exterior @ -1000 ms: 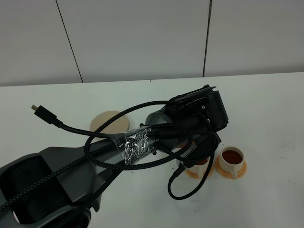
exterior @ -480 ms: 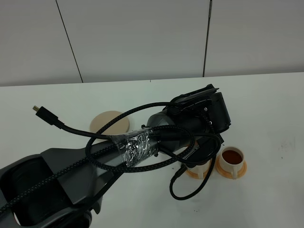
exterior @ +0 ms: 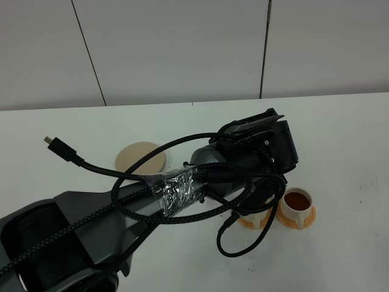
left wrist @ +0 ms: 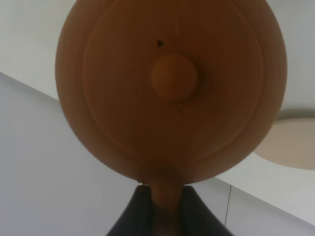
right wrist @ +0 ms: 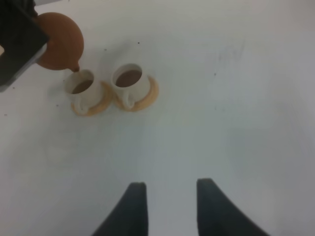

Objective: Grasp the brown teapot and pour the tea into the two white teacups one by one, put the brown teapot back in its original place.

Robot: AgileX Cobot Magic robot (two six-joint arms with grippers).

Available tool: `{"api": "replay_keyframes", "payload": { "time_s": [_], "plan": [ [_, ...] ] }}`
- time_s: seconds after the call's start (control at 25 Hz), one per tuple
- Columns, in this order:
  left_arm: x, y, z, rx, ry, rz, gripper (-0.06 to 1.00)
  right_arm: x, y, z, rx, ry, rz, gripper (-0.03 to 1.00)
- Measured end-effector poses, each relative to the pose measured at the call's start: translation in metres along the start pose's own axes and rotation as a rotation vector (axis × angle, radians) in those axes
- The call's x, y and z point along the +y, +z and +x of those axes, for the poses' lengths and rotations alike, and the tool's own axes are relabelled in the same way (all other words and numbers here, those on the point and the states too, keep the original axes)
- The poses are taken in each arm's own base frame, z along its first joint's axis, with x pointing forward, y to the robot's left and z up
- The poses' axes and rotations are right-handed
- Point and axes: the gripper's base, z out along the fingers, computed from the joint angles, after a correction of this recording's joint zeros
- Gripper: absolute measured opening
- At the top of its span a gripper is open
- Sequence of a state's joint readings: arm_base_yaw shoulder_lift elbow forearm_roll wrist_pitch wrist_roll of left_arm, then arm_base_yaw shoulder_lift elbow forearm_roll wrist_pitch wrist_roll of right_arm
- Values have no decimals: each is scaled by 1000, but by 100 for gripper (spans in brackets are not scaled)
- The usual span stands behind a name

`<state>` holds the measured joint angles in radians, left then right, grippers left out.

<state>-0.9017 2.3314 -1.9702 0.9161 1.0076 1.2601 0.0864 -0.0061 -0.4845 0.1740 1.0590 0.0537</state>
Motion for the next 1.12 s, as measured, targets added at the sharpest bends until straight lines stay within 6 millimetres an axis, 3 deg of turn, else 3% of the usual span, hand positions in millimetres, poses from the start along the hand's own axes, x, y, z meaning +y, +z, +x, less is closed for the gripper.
{"api": "replay_keyframes", "payload": {
  "time_s": [1.12],
  "plan": [
    [0, -1, -1, 3, -1, 7, 17, 0, 0, 0, 0, 0, 0, 24]
  ]
}}
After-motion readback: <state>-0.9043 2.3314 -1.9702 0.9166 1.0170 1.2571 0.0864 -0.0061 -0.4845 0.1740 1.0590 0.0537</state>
